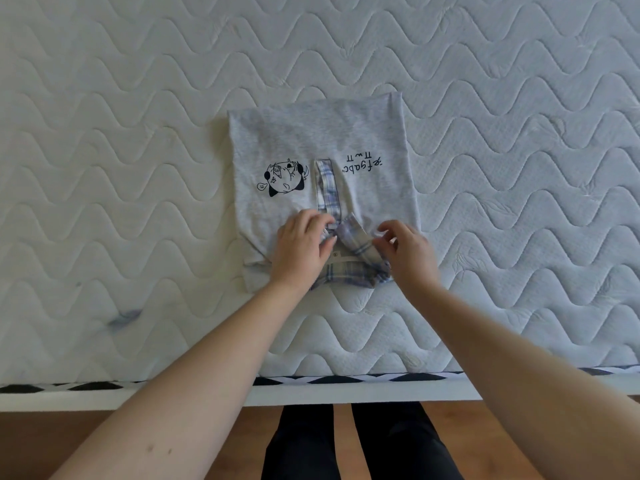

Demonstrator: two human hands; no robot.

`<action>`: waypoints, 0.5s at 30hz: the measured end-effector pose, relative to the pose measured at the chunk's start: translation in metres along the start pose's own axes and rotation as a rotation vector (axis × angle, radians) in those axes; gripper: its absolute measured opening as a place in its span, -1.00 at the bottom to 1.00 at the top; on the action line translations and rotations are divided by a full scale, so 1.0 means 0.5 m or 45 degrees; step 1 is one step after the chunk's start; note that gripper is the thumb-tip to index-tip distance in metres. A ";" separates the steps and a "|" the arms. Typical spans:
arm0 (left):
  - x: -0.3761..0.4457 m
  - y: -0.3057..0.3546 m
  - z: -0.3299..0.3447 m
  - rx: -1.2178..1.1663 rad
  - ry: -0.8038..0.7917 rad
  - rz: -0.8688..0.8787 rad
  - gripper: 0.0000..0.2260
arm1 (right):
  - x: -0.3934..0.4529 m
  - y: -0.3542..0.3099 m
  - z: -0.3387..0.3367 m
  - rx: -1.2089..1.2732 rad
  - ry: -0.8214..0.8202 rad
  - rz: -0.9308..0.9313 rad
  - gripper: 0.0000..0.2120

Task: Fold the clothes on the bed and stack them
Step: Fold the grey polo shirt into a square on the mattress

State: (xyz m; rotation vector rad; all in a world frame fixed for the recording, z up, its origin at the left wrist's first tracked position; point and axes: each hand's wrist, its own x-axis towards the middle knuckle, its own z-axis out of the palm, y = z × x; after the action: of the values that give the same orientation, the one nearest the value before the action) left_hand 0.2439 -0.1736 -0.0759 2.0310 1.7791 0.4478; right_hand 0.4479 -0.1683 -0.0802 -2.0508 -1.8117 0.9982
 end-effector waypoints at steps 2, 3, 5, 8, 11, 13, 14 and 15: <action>0.002 0.016 0.009 0.044 -0.107 0.154 -0.68 | -0.034 0.021 -0.007 0.048 0.030 0.073 -0.86; 0.005 0.024 0.016 0.096 -0.173 0.217 -0.62 | -0.051 0.030 -0.008 0.060 0.035 0.102 -0.87; 0.011 0.040 0.030 0.216 -0.309 0.342 -0.52 | -0.083 0.044 -0.004 0.091 0.039 0.157 -0.88; 0.026 0.058 0.048 0.309 -0.426 0.491 -0.57 | -0.114 0.051 0.005 0.185 0.000 0.278 -0.86; 0.047 0.063 0.061 0.337 -0.536 0.568 -0.76 | -0.121 0.048 0.009 0.275 -0.134 0.361 -0.67; 0.069 0.062 0.067 0.280 -0.660 0.579 -0.78 | -0.117 0.045 0.010 0.283 -0.185 0.380 -0.62; 0.081 0.063 0.065 0.241 -0.714 0.568 -0.79 | -0.114 0.043 0.011 0.315 -0.184 0.395 -0.66; 0.093 0.064 0.062 0.213 -0.753 0.542 -0.81 | -0.110 0.042 0.011 0.377 -0.171 0.424 -0.75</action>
State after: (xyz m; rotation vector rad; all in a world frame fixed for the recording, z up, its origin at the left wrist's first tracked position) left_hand 0.2928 -0.1338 -0.0880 2.3392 1.0646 -0.1905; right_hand 0.4608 -0.2261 -0.0781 -2.1764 -1.2985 1.4269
